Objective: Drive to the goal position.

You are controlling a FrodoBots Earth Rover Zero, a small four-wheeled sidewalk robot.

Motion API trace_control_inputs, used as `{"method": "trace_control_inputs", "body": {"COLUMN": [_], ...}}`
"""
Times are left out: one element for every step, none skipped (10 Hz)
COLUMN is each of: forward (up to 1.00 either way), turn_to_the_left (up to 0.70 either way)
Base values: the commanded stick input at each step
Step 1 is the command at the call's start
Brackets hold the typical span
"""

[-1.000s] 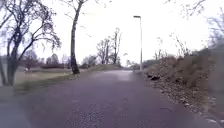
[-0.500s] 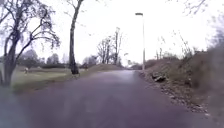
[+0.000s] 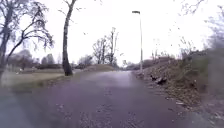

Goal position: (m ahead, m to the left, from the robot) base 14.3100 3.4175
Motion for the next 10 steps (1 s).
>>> {"method": "trace_control_inputs", "body": {"forward": [1.0,1.0,1.0,1.0,1.0,1.0,1.0,1.0,1.0,1.0], "turn_to_the_left": [0.0,0.0,0.0,0.0,0.0,0.0,0.0,0.0,0.0,0.0]}}
